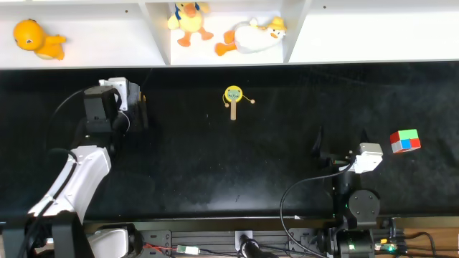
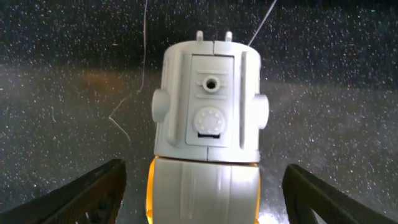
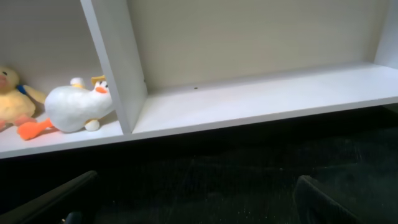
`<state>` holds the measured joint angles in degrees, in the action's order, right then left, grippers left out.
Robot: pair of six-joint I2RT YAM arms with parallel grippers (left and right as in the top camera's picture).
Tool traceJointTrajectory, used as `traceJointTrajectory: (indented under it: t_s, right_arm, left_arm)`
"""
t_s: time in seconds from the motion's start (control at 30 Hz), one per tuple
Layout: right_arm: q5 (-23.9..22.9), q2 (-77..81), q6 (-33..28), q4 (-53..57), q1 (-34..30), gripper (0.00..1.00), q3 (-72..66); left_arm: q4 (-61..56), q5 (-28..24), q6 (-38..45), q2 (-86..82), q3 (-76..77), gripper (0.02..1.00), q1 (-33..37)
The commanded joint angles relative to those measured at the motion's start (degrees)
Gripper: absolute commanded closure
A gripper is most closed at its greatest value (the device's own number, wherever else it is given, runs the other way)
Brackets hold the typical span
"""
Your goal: Store Toys
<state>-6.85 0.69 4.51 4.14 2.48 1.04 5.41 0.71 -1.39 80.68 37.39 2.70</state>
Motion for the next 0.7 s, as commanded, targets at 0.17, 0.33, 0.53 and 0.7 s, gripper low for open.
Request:
traceJointTrajectory:
  t_s: [0.17, 0.33, 0.53, 0.7]
  right_arm:
    - [-0.1, -0.5, 0.4, -0.3, -0.2, 0.005, -0.8]
    - [-0.1, -0.5, 0.4, -0.3, -0.2, 0.005, -0.8]
    - [-0.1, -0.5, 0.4, -0.3, -0.2, 0.007, -0.8]
    - [-0.1, -0.5, 0.4, -0.3, -0.2, 0.007, -0.8]
  left_arm:
    - [-1.4, 2.0, -0.4, 0.6, -0.2, 0.283, -0.3]
    - [-2.0, 1.9, -0.4, 1.7, -0.2, 0.345, -0.3]
    - [-2.2, 1.9, -0.5, 2.0, -0.2, 0.553, -0.3]
    - [-2.1, 1.7, -0.5, 1.6, -0.2, 0.656, -0.3]
